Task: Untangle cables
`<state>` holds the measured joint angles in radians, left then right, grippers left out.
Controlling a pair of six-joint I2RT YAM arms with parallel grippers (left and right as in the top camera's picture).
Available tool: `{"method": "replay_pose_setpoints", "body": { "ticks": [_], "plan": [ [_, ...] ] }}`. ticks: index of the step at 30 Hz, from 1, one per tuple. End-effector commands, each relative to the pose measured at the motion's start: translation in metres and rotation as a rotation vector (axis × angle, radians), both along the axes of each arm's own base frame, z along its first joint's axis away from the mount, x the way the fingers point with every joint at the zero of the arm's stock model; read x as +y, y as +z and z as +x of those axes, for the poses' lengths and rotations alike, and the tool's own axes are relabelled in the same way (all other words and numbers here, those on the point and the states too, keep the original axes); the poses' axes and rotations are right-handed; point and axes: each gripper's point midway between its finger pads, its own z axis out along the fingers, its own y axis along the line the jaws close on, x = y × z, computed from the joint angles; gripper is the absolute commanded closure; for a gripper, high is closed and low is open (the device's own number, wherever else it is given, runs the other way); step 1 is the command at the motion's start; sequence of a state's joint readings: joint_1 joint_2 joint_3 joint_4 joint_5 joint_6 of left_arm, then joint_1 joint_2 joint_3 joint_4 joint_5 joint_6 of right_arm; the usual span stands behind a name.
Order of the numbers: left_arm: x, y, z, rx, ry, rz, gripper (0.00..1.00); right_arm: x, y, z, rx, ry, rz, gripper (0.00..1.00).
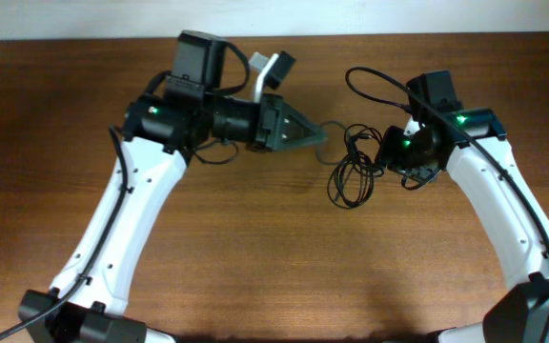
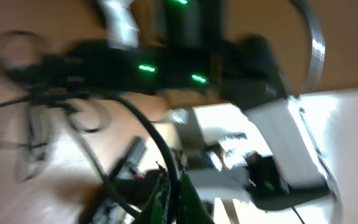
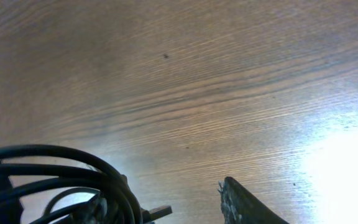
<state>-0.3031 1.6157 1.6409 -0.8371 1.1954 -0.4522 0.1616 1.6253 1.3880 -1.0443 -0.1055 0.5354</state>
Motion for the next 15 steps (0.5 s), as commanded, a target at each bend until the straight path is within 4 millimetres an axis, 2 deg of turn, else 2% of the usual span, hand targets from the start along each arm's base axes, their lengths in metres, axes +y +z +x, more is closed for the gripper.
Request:
{"method": "replay_pose_setpoints", "body": {
  "ticks": [1,4,7,11,15],
  "plan": [
    [0.055,-0.038,0.049,-0.027,0.307,0.271,1.0,-0.02,-0.005,0.002,0.01,-0.056,-0.096,0.51],
    [0.112,-0.081,0.064,0.062,0.542,0.555,1.0,-0.027,-0.006,0.0,0.015,-0.067,-0.137,0.51],
    [0.149,-0.103,0.063,0.09,0.651,0.751,1.0,-0.029,-0.006,0.001,0.012,-0.07,-0.147,0.5],
    [0.18,-0.115,0.06,0.09,0.732,0.92,1.0,-0.027,-0.006,0.001,0.015,-0.079,-0.136,0.51],
    [0.194,-0.117,0.061,0.078,0.777,0.991,1.0,-0.022,-0.006,0.0,0.021,-0.077,-0.104,0.51]
  ]
}}
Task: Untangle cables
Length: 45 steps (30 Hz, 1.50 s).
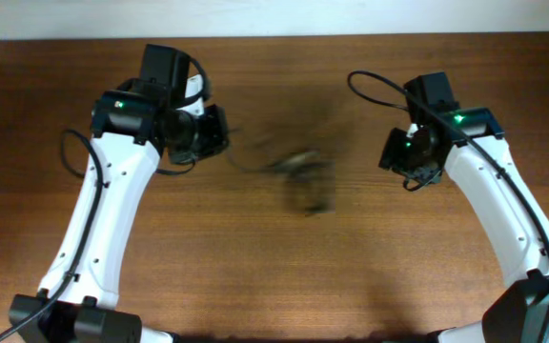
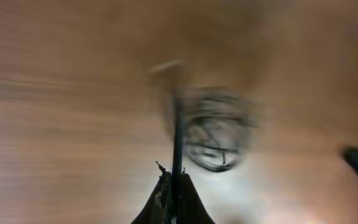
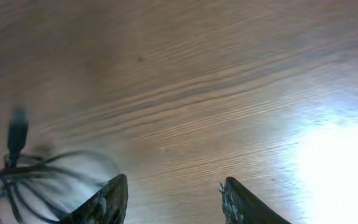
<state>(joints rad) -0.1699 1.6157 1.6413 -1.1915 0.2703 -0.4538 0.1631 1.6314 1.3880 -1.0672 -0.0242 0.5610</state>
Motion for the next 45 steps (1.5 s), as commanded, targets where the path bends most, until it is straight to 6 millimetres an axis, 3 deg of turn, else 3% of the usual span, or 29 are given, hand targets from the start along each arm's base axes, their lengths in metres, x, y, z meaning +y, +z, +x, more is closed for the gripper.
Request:
{"method": "replay_pose_setpoints", "body": {
  "ticks": [1,5,8,9,12,15,19,20,22,23,24,25,27,29,31,33,37,42,45],
  "plan": [
    [0.043,0.003,0.01,-0.053,0.121,0.2,1.0,-0.005,-0.002,0.002,0.003,-0.028,-0.015,0.5],
    [0.038,-0.002,0.008,-0.036,0.117,0.171,1.0,0.011,0.0,0.002,0.008,0.0,0.078,0.51],
    [0.011,0.0,0.003,-0.028,0.028,0.076,1.0,0.029,0.004,0.004,-0.012,0.095,0.161,0.5],
    [-0.003,0.003,0.003,-0.047,-0.047,0.037,1.0,0.034,0.006,0.006,-0.021,0.119,0.185,0.45],
    [-0.064,0.026,-0.007,-0.164,-0.378,-0.163,1.0,0.05,0.012,0.01,-0.048,0.163,0.272,0.41],
    [-0.1,0.051,-0.016,-0.229,-0.51,-0.339,1.0,0.062,0.018,0.011,-0.061,0.188,0.341,0.38],
    [-0.144,0.129,-0.05,-0.443,-0.866,-0.774,1.0,0.063,0.018,0.01,-0.058,0.196,0.341,0.28],
    [-0.147,0.147,-0.058,-0.5,-0.942,-0.858,1.0,0.063,0.018,0.01,-0.059,0.198,0.34,0.28],
    [-0.149,0.16,-0.054,-0.589,-0.992,-0.868,1.0,0.062,0.018,0.01,-0.059,0.197,0.34,0.28],
    [-0.149,0.152,-0.042,-0.57,-0.924,-0.809,1.0,0.062,0.018,0.01,-0.059,0.197,0.34,0.28],
    [-0.143,0.129,-0.019,-0.469,-0.732,-0.69,1.0,0.062,0.018,0.01,-0.056,0.186,0.343,0.28],
    [-0.136,0.11,-0.007,-0.389,-0.6,-0.611,1.0,0.063,0.018,0.01,-0.056,0.183,0.344,0.28],
    [-0.135,0.105,-0.011,-0.342,-0.578,-0.613,1.0,0.062,0.018,0.01,-0.056,0.184,0.343,0.27],
    [-0.148,0.135,-0.035,-0.359,-0.728,-0.798,1.0,0.062,0.018,0.01,-0.056,0.182,0.34,0.27],
    [-0.151,0.18,-0.066,-0.465,-0.984,-1.005,1.0,0.061,0.017,0.011,-0.057,0.18,0.334,0.27],
    [-0.15,0.202,-0.072,-0.602,-1.112,-1.018,1.0,0.059,0.017,0.011,-0.058,0.178,0.325,0.27],
    [-0.155,0.18,-0.035,-0.531,-0.855,-0.894,1.0,0.058,0.016,0.011,-0.057,0.174,0.315,0.27],
    [-0.154,0.171,-0.023,-0.493,-0.756,-0.854,1.0,0.056,0.014,0.008,-0.044,0.17,0.307,0.27],
    [-0.143,0.135,0.002,-0.412,-0.543,-0.695,1.0,0.057,0.014,0.008,-0.044,0.171,0.31,0.27]
  ]
}}
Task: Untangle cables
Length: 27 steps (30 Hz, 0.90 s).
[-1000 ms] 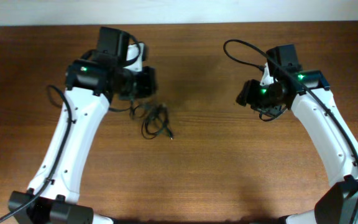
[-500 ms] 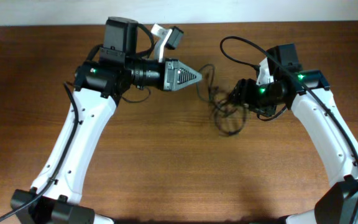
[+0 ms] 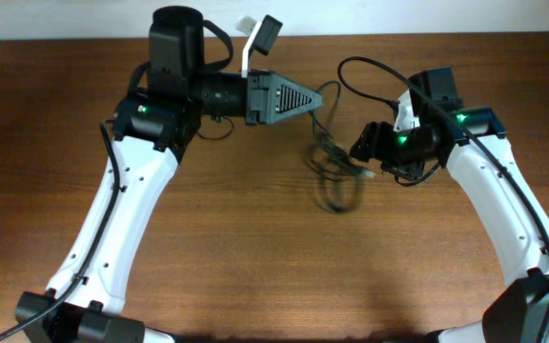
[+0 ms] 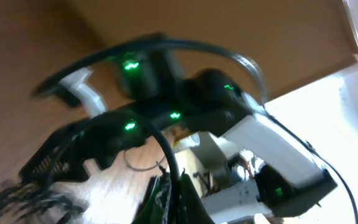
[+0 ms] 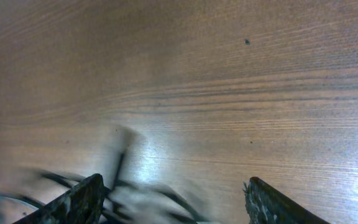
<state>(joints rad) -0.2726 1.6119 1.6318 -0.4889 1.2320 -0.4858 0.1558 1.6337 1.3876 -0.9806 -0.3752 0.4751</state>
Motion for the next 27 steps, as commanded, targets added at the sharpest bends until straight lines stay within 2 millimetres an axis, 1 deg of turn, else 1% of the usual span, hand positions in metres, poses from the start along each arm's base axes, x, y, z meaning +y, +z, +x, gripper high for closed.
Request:
{"method": "replay_pose_setpoints", "body": {
  "ticks": [1,2,3,4,6,9,12,14,16,19,23,25,26,27],
  "plan": [
    [0.015,-0.037,0.029,0.107,0.264,0.184,1.0,0.0,-0.002,0.001,0.007,-0.003,-0.002,0.27],
    [0.019,-0.05,0.031,0.143,0.308,0.237,1.0,0.003,-0.001,0.0,0.01,0.004,0.015,0.27],
    [0.021,-0.056,0.032,0.159,0.327,0.262,1.0,0.007,0.001,-0.001,0.005,0.021,0.035,0.24],
    [0.02,-0.057,0.031,0.159,0.329,0.267,1.0,0.014,0.005,0.0,-0.017,0.07,0.069,0.24],
    [0.018,-0.053,0.031,0.149,0.32,0.254,1.0,0.03,0.016,-0.001,-0.058,0.154,0.159,0.24],
    [0.011,-0.041,0.025,0.126,0.253,0.196,1.0,0.043,0.026,-0.003,-0.063,0.188,0.248,0.24],
    [0.005,-0.03,0.02,0.095,0.201,0.151,1.0,0.05,0.031,-0.006,-0.062,0.207,0.298,0.24],
    [0.003,-0.028,0.02,0.082,0.197,0.145,1.0,0.057,0.038,-0.007,-0.08,0.244,0.348,0.24],
    [0.001,-0.028,0.018,0.125,0.202,0.139,1.0,0.064,0.047,-0.008,-0.119,0.301,0.397,0.24],
    [0.001,-0.028,0.018,0.206,0.22,0.129,1.0,0.066,0.049,-0.006,-0.134,0.307,0.404,0.24],
    [-0.004,-0.028,0.015,0.214,0.208,0.128,1.0,0.064,0.048,-0.004,-0.14,0.303,0.391,0.24],
    [-0.009,-0.028,0.01,0.258,0.202,0.125,1.0,0.053,0.037,0.002,-0.142,0.268,0.299,0.24],
    [-0.011,-0.027,0.008,0.276,0.197,0.122,1.0,0.041,0.026,0.006,-0.13,0.22,0.21,0.24],
    [-0.012,-0.026,0.007,0.28,0.186,0.118,1.0,0.034,0.021,0.008,-0.12,0.191,0.164,0.24]
  ]
}}
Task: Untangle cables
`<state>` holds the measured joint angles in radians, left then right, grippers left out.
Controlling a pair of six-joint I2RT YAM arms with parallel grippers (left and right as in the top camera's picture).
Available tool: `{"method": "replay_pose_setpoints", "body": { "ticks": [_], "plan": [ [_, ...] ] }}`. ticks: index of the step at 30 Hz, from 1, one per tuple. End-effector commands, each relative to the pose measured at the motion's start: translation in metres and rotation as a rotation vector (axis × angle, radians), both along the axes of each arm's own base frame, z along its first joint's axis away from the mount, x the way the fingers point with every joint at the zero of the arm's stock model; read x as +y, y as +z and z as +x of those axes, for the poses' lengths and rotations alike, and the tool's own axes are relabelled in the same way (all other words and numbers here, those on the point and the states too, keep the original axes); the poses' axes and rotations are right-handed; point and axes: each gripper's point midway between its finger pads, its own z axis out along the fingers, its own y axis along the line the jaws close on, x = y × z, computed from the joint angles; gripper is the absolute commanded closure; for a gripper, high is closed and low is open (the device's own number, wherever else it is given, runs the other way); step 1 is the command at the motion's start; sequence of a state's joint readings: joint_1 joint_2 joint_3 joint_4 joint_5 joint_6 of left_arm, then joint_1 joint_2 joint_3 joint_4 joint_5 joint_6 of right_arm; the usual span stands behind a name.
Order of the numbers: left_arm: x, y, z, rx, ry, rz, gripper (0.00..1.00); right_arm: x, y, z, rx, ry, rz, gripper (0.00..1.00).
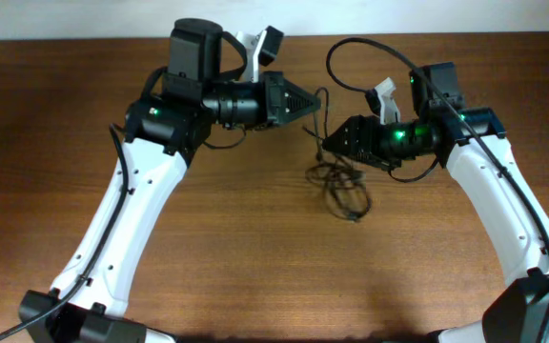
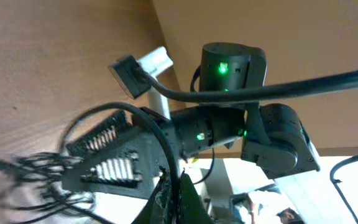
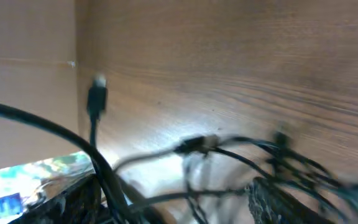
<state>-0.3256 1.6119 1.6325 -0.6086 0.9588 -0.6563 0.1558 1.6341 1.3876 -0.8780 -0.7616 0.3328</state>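
Note:
A tangle of thin black cables (image 1: 343, 189) lies on the wooden table (image 1: 255, 267) between the arms. My left gripper (image 1: 315, 97) points right and is shut on one black strand (image 2: 166, 146), which runs down toward the tangle (image 2: 23, 180). My right gripper (image 1: 328, 143) points left, just below and right of the left one. Its fingers (image 3: 82, 202) stand wide apart, so it is open, with several blurred strands (image 3: 229, 155) crossing the gap. A loose plug (image 3: 97, 98) hangs at the left of the right wrist view.
The two grippers' tips are close together at the table's back middle. Each arm's own thick black wiring loops over its wrist (image 1: 365, 48). A pale wall strip (image 1: 274, 17) borders the table's far edge.
My right gripper has moved left and turned toward the left gripper, and strands now cross between its open fingers. The left gripper still holds its strand at about the same place.
At first my left gripper held a strand beside the tangle, which lay against the right gripper. Then the left arm was far to the left and the tangle was a blur mid-table. Later the left gripper was back at centre, and now the right has closed in.

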Motion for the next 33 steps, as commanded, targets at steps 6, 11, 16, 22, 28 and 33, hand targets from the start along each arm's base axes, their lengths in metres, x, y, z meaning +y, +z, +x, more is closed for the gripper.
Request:
{"method": "replay_pose_setpoints", "body": {
  "ticks": [6,11,16,22,28,33],
  "plan": [
    [-0.014,0.028,-0.03,0.045,-0.154,-0.126,1.0,-0.048,-0.035,0.015,0.017,-0.18,-0.314,0.32],
    [-0.017,0.049,-0.042,0.0,-0.254,-0.201,1.0,-0.065,-0.045,0.013,0.064,-0.254,-0.399,0.36],
    [-0.015,0.037,-0.018,-0.02,-0.118,-0.138,1.0,-0.032,-0.028,0.006,0.02,-0.095,-0.222,0.35],
    [0.016,-0.023,0.019,0.11,0.227,0.123,1.0,-0.033,0.011,0.004,-0.05,-0.039,-0.004,0.29],
    [0.007,-0.015,0.01,0.151,0.176,0.063,1.0,-0.026,0.032,-0.009,-0.164,0.057,0.004,0.16],
    [0.001,-0.008,0.0,0.245,0.138,0.005,1.0,-0.005,0.035,-0.009,-0.216,0.113,-0.003,0.16]
  ]
}}
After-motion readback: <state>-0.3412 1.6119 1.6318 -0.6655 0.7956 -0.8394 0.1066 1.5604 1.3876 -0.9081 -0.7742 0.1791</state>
